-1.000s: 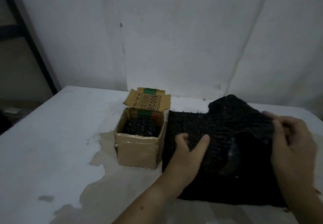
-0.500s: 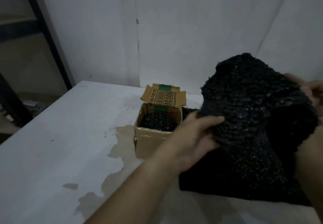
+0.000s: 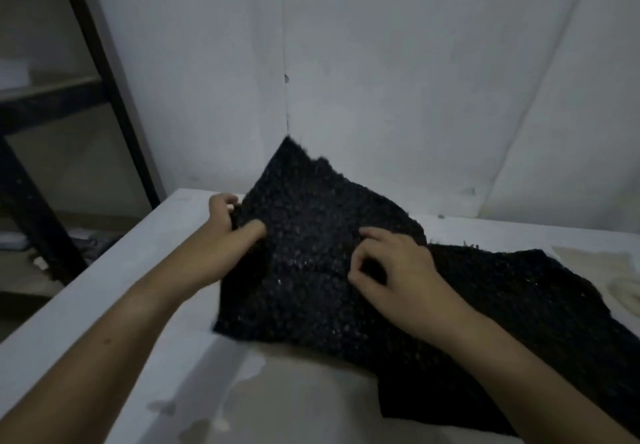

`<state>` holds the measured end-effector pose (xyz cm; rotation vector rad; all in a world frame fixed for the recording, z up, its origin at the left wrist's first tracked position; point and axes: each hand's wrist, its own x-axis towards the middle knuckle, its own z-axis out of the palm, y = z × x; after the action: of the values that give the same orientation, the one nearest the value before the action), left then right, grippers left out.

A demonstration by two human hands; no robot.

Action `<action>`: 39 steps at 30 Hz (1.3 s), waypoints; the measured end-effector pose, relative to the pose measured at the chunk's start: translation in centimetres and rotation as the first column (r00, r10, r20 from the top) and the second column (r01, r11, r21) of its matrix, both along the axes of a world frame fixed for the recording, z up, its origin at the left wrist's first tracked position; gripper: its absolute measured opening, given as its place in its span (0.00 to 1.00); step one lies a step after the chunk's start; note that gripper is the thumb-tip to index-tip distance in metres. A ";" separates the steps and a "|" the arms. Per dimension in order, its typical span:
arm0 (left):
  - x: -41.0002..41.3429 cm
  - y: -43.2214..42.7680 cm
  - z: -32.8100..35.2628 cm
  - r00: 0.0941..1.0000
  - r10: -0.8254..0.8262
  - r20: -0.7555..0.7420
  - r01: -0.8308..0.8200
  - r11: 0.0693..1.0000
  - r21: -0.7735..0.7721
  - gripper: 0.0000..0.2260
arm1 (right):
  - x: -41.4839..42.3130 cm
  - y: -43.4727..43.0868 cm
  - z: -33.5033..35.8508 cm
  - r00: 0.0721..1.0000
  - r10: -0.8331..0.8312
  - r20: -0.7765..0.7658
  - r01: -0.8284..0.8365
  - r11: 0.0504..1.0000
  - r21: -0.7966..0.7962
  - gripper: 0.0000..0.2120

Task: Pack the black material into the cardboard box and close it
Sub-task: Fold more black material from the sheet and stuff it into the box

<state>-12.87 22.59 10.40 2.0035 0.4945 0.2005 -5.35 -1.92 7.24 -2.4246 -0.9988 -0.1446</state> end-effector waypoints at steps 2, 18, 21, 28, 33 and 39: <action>-0.2 0.0 -1.2 0.999 -0.050 -0.019 0.053 0.969 0.242 0.41 | 0.2 -0.3 -0.5 0.996 -0.077 -0.046 0.070 0.988 -0.141 0.12; 5.1 -2.4 -2.7 0.831 -0.455 -0.322 0.540 0.518 0.663 0.30 | 3.8 4.1 1.6 0.975 -0.145 -0.166 0.003 0.761 -0.648 0.29; 5.8 -2.7 -2.8 0.809 -0.450 -0.378 0.575 0.475 0.666 0.25 | 4.1 3.8 1.0 0.976 -0.123 -0.179 -0.018 0.775 -0.631 0.27; 6.8 -3.5 -3.3 0.790 -0.377 -0.484 0.601 0.317 0.734 0.35 | 4.4 0.1 1.5 0.983 -0.088 0.163 0.101 0.992 -0.073 0.24; 6.4 -4.4 -3.6 0.810 -0.340 -0.478 0.572 0.277 0.772 0.34 | 4.3 0.3 0.2 0.986 -0.052 0.160 0.081 0.980 -0.181 0.21; 5.2 -4.4 -4.9 0.859 -0.368 -0.355 0.480 0.343 0.807 0.43 | 3.2 1.4 0.3 0.972 0.013 0.234 0.073 0.932 -0.356 0.16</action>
<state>-7.68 18.23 5.50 3.1330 -0.1959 -0.0150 -2.10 -0.48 7.52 -2.8107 -1.1781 -0.2837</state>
